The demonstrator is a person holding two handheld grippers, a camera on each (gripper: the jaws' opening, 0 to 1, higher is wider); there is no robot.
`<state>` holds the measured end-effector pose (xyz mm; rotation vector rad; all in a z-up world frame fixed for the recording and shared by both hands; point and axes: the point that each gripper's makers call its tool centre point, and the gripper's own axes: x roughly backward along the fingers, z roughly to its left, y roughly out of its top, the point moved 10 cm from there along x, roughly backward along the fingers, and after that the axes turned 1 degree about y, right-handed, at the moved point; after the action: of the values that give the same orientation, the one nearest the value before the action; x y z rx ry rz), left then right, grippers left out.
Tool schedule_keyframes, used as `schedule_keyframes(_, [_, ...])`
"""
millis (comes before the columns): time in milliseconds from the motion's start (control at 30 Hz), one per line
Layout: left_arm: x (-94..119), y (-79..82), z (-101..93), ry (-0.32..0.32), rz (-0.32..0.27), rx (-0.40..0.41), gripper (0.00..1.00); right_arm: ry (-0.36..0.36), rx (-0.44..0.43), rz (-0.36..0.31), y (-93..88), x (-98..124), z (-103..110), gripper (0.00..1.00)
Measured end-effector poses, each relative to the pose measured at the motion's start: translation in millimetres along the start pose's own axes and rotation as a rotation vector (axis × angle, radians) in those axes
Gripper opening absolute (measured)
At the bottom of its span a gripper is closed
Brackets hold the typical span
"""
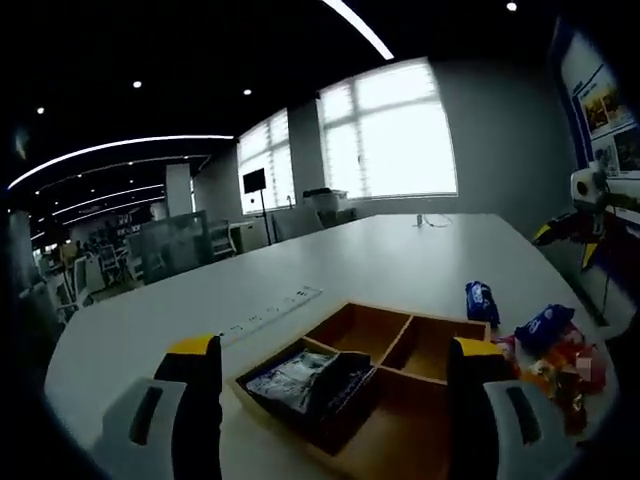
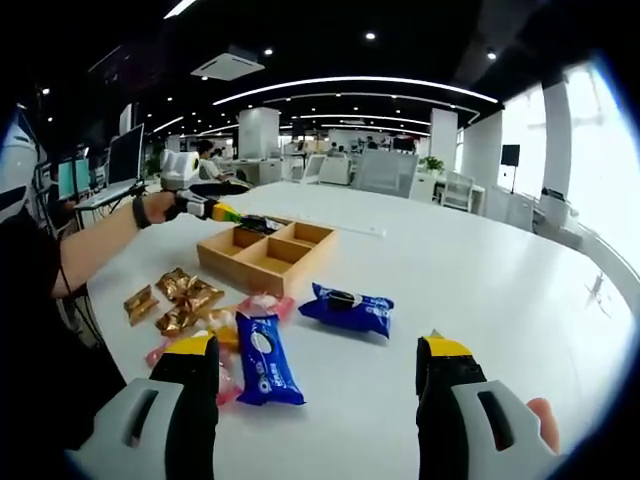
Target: Pick up the scattered marshmallows, QQ candies, Oreo cookies, and mixed nuts on the table and sort them into separate containers
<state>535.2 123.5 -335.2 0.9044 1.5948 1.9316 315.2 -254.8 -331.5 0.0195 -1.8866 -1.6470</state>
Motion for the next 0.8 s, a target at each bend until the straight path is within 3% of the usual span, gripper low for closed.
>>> schedule_keyframes(333, [35.3,0.1,-20.1,0.041,-0.054,0.024,0.97,0.016,-0.001,0.006,-2.8,-3.8,2.0,0.77])
schedule_keyframes(633, [72.4,-16.9,-40.3,0.048,-0.033,0.02,0.97,0.018,-0.002,0.007,-4.4,-5.5,2.6,0.77])
schedule_keyframes(800, [94.4,-27.3,-55.8,0.083,-0.023,0.033,0.97,0.019,-0.003,0.013,-7.1,-7.1,3.4,0.77])
